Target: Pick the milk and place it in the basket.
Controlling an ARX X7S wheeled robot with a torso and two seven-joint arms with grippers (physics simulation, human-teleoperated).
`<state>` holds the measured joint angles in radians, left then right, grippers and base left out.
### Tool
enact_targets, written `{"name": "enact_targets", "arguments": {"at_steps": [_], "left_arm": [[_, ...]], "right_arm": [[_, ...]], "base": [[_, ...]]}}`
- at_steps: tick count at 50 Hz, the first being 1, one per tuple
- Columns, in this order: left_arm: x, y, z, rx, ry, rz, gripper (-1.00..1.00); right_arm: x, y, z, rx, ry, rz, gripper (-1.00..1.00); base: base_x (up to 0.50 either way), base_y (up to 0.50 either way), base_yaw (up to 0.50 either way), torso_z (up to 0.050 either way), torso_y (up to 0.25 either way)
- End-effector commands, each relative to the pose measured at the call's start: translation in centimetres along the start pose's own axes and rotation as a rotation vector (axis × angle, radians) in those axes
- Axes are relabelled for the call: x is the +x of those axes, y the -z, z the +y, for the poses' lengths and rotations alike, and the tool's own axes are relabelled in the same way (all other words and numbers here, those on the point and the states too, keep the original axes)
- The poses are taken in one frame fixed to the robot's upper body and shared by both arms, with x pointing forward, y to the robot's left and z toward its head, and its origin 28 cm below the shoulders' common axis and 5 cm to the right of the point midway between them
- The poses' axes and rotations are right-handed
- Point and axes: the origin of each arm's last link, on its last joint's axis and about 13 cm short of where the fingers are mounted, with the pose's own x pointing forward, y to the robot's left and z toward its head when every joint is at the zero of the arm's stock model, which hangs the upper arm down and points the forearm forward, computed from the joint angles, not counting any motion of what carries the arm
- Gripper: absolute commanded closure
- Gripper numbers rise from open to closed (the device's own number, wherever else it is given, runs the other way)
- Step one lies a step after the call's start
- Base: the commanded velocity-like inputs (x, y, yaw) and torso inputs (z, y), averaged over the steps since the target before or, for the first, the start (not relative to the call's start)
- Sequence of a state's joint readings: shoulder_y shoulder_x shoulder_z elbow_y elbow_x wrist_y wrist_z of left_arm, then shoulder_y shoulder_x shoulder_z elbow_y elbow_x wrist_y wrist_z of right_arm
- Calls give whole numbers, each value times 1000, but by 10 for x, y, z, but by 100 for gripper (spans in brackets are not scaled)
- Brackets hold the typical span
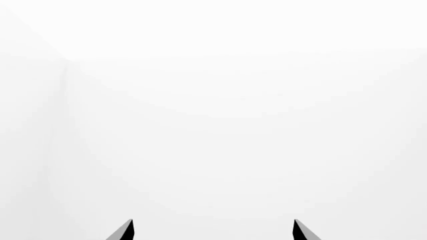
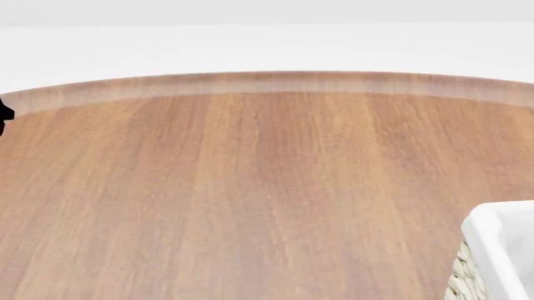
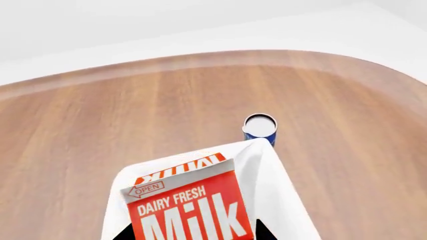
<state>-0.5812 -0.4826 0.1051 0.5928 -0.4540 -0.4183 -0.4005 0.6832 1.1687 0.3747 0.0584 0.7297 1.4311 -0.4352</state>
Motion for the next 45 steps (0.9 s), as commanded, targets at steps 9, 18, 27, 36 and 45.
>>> {"name": "enact_targets", "arguments": {"at_steps": [9,18,27,36,45], "left_arm": [[0,0,1,1,-4,0,-100],[0,0,1,2,-5,-1,-100],[0,2,2,3,-8,2,-100],[-1,2,2,4,-7,5,-100],[-1,2,2,4,-7,5,-100]], "right_arm": [[11,6,1,21,57,-45,100],[14,5,8,8,29,-33,100],[17,-3,10,1,-14,-117,100],[12,-26,13,-72,-54,-183,100],[12,-26,13,-72,-54,-183,100]], "base": [[0,0,0,1,1],[0,0,0,0,1],[0,0,0,1,1],[0,0,0,0,1],[0,0,0,1,1]]}}
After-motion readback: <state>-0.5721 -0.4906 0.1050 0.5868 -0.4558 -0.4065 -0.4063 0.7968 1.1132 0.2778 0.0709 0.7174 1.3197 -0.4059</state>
